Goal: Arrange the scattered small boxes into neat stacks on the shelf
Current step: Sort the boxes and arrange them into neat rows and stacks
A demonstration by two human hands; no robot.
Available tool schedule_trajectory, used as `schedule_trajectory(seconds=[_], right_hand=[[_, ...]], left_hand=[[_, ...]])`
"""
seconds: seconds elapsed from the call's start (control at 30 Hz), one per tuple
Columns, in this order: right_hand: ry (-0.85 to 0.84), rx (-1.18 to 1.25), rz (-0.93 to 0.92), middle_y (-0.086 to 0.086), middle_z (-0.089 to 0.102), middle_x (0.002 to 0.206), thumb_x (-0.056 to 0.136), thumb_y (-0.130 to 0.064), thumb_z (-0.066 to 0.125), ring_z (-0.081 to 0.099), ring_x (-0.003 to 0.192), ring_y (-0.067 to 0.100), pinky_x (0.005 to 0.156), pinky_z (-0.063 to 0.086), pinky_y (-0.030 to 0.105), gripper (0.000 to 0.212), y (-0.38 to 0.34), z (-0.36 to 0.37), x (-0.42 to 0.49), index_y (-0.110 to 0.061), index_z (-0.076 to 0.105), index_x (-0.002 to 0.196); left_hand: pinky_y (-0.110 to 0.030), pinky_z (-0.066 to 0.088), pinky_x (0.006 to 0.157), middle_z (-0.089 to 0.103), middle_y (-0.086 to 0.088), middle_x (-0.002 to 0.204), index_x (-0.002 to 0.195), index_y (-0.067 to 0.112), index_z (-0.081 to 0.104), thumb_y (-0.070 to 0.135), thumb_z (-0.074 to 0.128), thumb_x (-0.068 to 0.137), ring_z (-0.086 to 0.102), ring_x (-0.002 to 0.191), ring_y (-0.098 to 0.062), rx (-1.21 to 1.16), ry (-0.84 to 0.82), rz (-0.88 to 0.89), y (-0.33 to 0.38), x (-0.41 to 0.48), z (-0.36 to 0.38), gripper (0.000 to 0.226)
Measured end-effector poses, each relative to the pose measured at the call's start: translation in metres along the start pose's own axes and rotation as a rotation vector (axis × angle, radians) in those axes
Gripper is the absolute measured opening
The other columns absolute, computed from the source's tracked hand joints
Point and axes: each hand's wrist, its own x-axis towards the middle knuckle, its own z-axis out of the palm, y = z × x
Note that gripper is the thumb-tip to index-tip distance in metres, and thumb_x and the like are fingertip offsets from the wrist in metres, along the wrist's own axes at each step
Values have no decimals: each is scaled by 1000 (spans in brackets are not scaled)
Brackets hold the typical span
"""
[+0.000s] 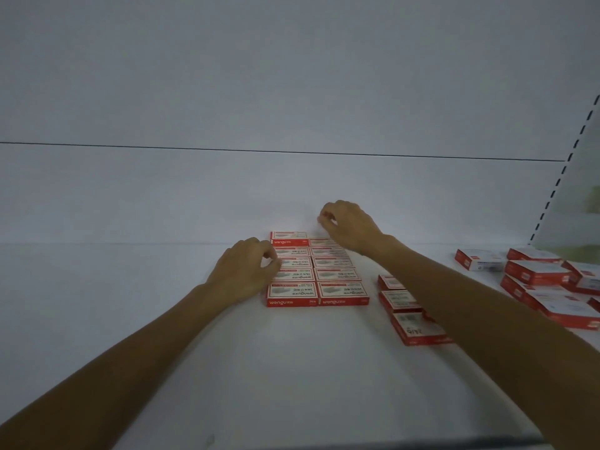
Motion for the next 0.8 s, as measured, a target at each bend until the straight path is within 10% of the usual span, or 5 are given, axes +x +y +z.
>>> schedule_trajectory(seconds=[0.27,0.8], right_hand=[[-74,12,141,8,64,109,94,-33,46,60,94,24,84,53,42,28,61,-55,-45,-13,61,107],[-281,116,39,-1,67,104,87,-28,60,56,83,4,71,42,12,19,120,-110,-144,-17,66,102]], left_hand=[[-33,44,90,61,-4,111,105,14,62,26,54,90,54,104,-18,-79,-2,131,66,9,18,21],[-33,50,88,60,-2,123,124,21,53,38,49,91,58,104,-15,-129,-190,192,184,-8,74,37]])
